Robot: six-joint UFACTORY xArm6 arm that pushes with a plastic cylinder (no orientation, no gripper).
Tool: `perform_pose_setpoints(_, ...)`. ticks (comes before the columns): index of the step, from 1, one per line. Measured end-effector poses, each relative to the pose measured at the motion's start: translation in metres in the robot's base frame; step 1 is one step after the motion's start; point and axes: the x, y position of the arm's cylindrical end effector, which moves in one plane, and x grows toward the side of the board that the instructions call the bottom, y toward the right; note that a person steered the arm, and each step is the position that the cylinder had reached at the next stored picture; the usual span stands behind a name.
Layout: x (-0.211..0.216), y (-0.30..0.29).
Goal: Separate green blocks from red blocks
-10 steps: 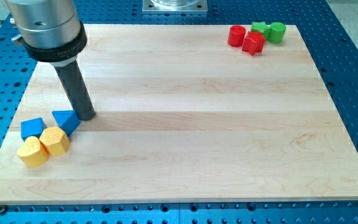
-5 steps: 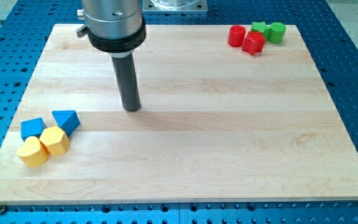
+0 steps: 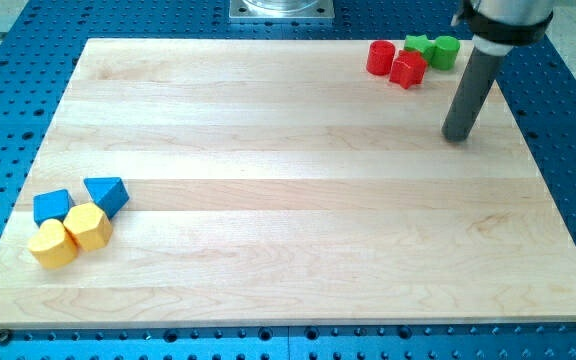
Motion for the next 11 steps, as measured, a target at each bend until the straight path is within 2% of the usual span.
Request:
perform_pose_setpoints(1,-0.053,0.009)
perform_pose_setpoints(3,-0.13,0.037)
perform_pose_setpoints(4,-0.141,0.015)
perform_pose_setpoints(5,-0.146,0.034)
perform_pose_setpoints(6,-0.176,0.059)
perform_pose_setpoints(8,-0.177,0.048)
perform_pose_setpoints(9,-0.177,0.003)
perform_pose_setpoints(10,-0.167,-0.067)
perform_pose_setpoints(11,-0.133,-0.105)
